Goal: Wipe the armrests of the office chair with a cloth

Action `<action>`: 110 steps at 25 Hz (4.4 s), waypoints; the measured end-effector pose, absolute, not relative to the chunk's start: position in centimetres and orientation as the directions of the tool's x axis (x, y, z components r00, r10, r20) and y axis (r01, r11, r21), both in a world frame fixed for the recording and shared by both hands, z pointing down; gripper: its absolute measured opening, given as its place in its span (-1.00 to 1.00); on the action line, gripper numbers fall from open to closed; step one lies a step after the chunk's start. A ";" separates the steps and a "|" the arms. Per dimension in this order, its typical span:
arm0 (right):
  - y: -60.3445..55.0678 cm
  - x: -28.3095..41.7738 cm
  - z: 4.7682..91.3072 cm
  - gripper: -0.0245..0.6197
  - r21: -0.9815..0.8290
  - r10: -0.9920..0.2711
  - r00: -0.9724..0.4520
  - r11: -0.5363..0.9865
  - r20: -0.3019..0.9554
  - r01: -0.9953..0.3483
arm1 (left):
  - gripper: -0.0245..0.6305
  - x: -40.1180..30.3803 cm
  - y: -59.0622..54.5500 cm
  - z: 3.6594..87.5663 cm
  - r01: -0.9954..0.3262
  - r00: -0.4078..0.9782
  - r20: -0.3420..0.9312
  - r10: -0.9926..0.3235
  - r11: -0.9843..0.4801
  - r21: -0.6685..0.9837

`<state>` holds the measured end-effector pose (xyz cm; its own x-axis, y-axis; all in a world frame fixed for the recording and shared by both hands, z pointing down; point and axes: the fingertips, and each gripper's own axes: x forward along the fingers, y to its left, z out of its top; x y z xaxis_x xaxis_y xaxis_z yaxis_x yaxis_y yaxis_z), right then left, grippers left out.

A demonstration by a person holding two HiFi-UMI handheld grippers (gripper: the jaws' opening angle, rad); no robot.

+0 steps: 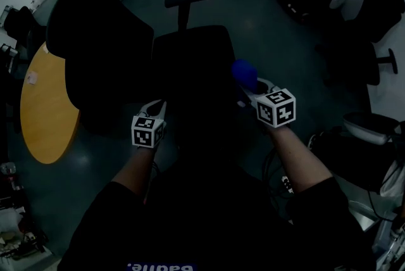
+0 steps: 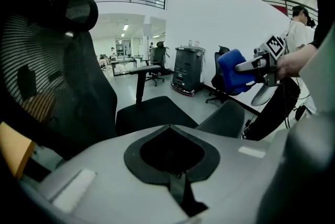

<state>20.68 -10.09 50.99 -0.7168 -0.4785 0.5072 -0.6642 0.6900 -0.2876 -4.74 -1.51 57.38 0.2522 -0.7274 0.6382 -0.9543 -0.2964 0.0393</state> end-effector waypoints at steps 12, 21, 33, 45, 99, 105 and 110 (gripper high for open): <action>-10.3 23.9 54.6 -0.58 -0.231 -0.509 -0.609 0.621 0.609 -0.749 | -0.87 -3.6 0.2 61.5 -0.931 0.306 0.685 -0.661 -0.357 0.072; -11.5 22.2 59.0 -0.58 -0.192 -0.453 -0.536 0.609 0.712 -0.770 | -0.87 -1.7 -0.1 63.2 -0.890 0.402 0.688 -0.604 -0.435 0.138; -10.4 18.9 60.6 -0.58 -0.138 -0.411 -0.488 0.639 0.770 -0.756 | -0.88 -1.0 0.0 63.8 -0.873 0.433 0.676 -0.597 -0.464 0.150; -9.8 15.5 60.1 -0.58 -0.092 -0.420 -0.480 0.672 0.770 -0.735 | -0.88 -1.3 0.2 63.5 -0.856 0.469 0.657 -0.590 -0.488 0.173; -3.0 20.6 55.3 -0.58 -0.197 -0.488 -0.581 0.631 0.652 -0.750 | -0.87 -3.0 0.9 63.9 -0.823 0.463 0.722 -0.515 -0.552 0.135; -2.2 23.4 58.7 -0.58 -0.177 -0.480 -0.518 0.589 0.708 -0.788 | -0.87 -1.2 0.8 64.0 -0.785 0.479 0.738 -0.475 -0.608 0.118; -0.9 21.9 60.4 -0.58 -0.201 -0.448 -0.527 0.593 0.722 -0.780 | -0.87 -0.1 0.9 64.5 -0.759 0.493 0.744 -0.451 -0.641 0.114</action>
<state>21.87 -0.91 60.43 -0.5267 -0.4479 0.7225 -0.7797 0.5931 -0.2007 -0.13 0.93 64.45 0.4928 -0.4514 0.7439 -0.7591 -0.6409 0.1139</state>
